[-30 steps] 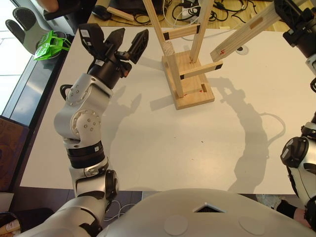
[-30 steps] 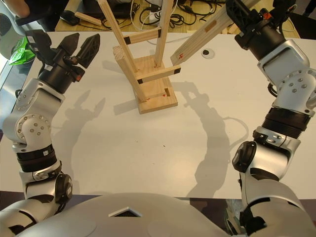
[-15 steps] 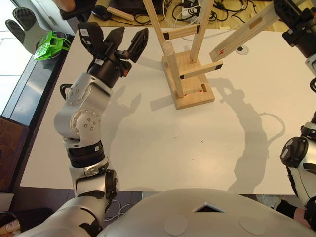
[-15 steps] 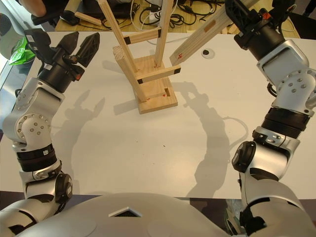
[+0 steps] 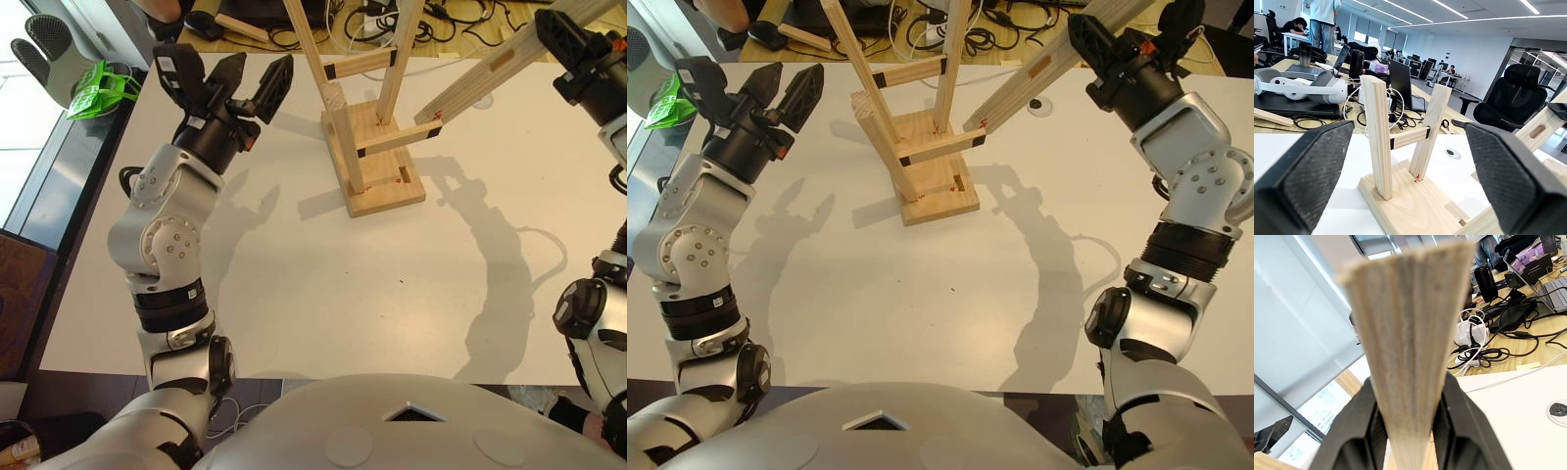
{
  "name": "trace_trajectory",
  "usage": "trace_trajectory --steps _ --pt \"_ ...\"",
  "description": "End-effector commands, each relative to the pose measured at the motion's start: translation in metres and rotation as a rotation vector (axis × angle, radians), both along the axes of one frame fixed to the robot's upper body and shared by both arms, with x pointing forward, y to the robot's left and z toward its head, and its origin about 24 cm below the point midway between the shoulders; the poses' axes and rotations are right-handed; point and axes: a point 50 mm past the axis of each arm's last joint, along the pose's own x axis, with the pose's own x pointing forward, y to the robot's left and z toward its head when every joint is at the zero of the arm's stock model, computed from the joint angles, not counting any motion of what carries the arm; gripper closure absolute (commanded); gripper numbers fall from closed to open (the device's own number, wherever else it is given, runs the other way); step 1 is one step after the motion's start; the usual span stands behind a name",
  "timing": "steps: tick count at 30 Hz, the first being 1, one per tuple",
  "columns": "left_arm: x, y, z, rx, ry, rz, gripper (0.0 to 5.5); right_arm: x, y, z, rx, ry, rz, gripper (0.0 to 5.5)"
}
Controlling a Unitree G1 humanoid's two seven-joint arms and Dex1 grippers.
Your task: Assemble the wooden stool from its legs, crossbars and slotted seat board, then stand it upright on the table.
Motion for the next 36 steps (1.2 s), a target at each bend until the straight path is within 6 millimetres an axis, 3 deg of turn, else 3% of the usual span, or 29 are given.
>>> trace_trajectory --steps 1,36 --pt "0.001 -0.003 0.003 -0.001 -0.008 0.003 1.34 -0.002 0.0 -0.008 -0.017 0.018 -0.012 4.5" --pt "0.002 -0.002 0.003 -0.012 -0.01 0.015 1.34 -0.005 0.014 -0.031 -0.094 0.07 0.02 4.5"
